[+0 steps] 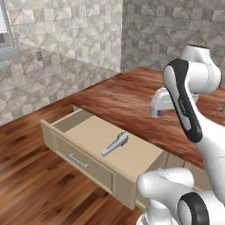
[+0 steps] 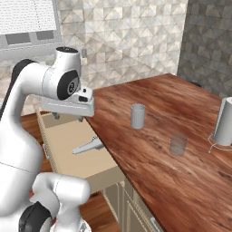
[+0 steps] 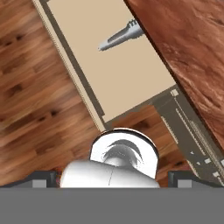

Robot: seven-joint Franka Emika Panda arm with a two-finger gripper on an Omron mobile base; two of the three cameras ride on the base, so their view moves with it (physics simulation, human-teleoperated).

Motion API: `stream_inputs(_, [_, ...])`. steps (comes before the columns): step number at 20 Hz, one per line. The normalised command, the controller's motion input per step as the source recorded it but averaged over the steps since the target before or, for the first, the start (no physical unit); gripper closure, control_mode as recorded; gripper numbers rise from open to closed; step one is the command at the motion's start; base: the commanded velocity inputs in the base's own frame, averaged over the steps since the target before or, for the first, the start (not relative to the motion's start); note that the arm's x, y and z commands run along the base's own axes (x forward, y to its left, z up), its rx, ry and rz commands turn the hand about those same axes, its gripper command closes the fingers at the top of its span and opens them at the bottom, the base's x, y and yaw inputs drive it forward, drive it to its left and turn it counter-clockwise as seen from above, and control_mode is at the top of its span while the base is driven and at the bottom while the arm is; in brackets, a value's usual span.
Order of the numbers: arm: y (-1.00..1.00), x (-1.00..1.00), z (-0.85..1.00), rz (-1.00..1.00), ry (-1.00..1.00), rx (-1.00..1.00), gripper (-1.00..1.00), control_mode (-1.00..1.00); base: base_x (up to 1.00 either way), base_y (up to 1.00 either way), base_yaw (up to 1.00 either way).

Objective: Take the tongs from the drawer on the left and place them on the dining counter next to the tray containing the kebab skewer.

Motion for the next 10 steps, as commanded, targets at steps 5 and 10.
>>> stream_inputs(5, [0.45, 0.71, -0.71, -0.09, 0.14, 0.02, -1.0, -1.0, 0.0, 0.0, 0.0])
stream_inputs(10, [0.07, 0.25, -0.69, -0.17, 0.06, 0.04, -1.0, -1.0, 0.0, 0.0, 0.0])
